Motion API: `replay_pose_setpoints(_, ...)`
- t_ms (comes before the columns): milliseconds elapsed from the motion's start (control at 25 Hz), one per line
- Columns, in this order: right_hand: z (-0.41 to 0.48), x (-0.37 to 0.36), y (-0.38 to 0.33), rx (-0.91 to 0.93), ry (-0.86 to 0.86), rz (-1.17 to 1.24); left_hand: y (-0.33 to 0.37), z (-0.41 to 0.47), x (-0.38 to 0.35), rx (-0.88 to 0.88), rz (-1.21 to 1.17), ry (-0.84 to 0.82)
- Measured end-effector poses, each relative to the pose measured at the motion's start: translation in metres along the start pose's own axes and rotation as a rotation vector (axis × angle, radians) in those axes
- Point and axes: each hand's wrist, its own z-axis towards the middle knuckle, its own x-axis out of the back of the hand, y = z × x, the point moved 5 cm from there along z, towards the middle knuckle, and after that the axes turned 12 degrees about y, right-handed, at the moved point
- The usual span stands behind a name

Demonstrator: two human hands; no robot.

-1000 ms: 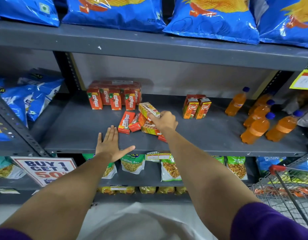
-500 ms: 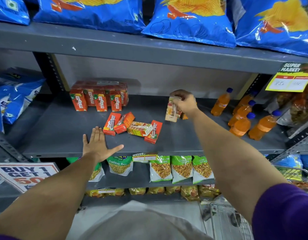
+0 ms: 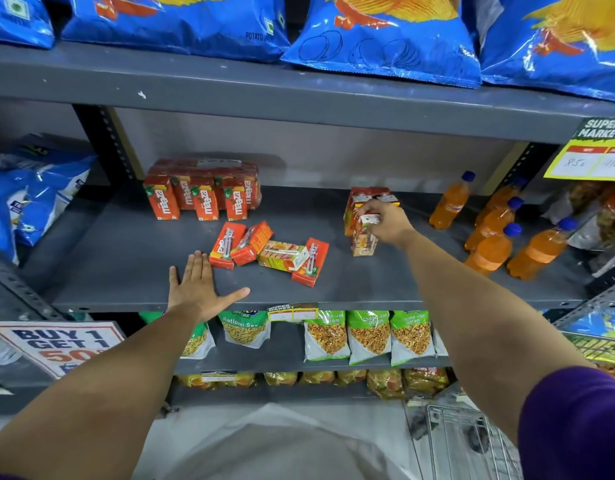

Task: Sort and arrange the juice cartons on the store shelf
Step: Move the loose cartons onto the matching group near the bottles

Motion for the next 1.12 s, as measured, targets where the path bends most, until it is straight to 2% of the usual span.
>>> replay_pose_setpoints(200, 0.007, 0.004, 0.003, 0.138, -0.152, -0.177, 0.000, 0.000, -0.001, 0.002, 0.004, 0.015)
replay_pose_setpoints(440, 0.016, -0.002, 0.006, 0.175, -0.142, -0.349, 0.001, 0.000, -0.001, 0.006, -0.001, 0.023)
replay_pose_setpoints(600, 0.012, -0.012, 0.007, 0.059, -0.096, -0.300, 0.001, 0.001, 0.000, 0.011, 0.007, 0.012)
replay_pose_setpoints(840, 0.007, -0.009, 0.011, 0.038, -0.032, -0.225, 0.001, 0.001, 0.000, 0.010, 0.007, -0.001)
replay_pose_setpoints(1120, -0.009, -0.024, 0.011, -0.303, 0.281, 0.044, 0.000, 0.002, -0.001, 0.012, 0.000, -0.020)
